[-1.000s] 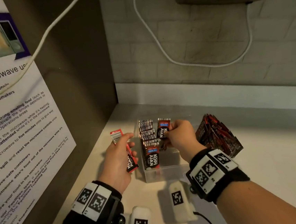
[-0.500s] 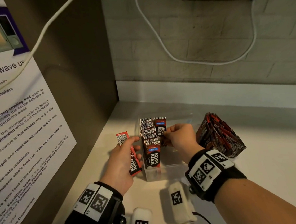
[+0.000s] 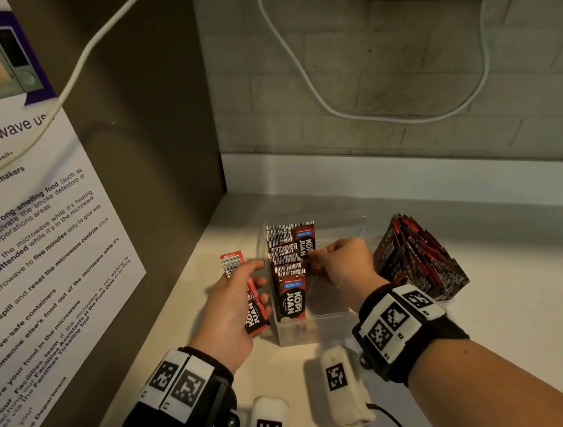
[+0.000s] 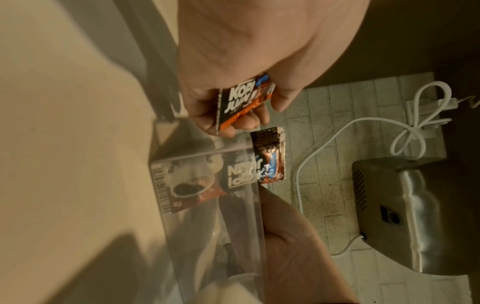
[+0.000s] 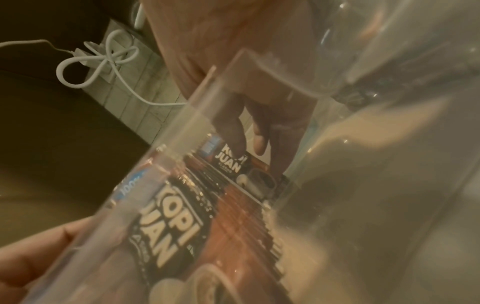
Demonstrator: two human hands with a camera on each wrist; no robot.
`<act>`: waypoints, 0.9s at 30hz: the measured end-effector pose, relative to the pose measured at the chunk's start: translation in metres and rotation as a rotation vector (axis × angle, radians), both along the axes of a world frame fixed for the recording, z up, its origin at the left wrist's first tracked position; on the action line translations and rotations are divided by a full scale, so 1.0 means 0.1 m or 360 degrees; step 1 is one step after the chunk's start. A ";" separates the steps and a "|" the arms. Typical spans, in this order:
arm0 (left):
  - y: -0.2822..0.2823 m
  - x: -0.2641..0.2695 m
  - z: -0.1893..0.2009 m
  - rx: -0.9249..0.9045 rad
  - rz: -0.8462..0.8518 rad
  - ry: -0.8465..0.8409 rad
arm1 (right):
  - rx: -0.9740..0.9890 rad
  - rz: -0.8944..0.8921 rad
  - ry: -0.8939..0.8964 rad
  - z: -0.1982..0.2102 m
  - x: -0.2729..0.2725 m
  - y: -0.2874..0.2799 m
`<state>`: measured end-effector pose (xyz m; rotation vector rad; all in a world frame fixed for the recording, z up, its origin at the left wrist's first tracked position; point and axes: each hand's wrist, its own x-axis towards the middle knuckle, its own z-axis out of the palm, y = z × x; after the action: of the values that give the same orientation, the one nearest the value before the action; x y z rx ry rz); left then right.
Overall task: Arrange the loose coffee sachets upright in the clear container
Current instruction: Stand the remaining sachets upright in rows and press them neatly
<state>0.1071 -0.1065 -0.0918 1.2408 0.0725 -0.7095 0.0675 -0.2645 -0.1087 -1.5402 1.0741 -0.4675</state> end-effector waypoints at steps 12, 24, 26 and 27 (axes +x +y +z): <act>0.08 0.06 0.31 -0.0334 0.0254 -0.0098 | -0.0453 -0.0080 -0.0301 0.45 -0.24 0.13; -0.06 -0.10 0.58 -0.0462 -0.0126 -0.0709 | -0.0266 0.0907 -0.0570 0.95 -0.48 0.48; -0.06 -0.11 0.59 -0.0330 -0.0178 -0.0689 | -0.0346 0.0775 -0.0593 0.94 -0.49 0.42; -0.05 -0.11 0.60 -0.0271 -0.0213 -0.0629 | -0.0394 0.0689 -0.0600 0.94 -0.50 0.38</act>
<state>0.0959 -0.1114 -0.0322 1.2078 -0.3920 -0.5608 0.0177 -0.2264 -0.0151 -1.7553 0.3869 -0.5725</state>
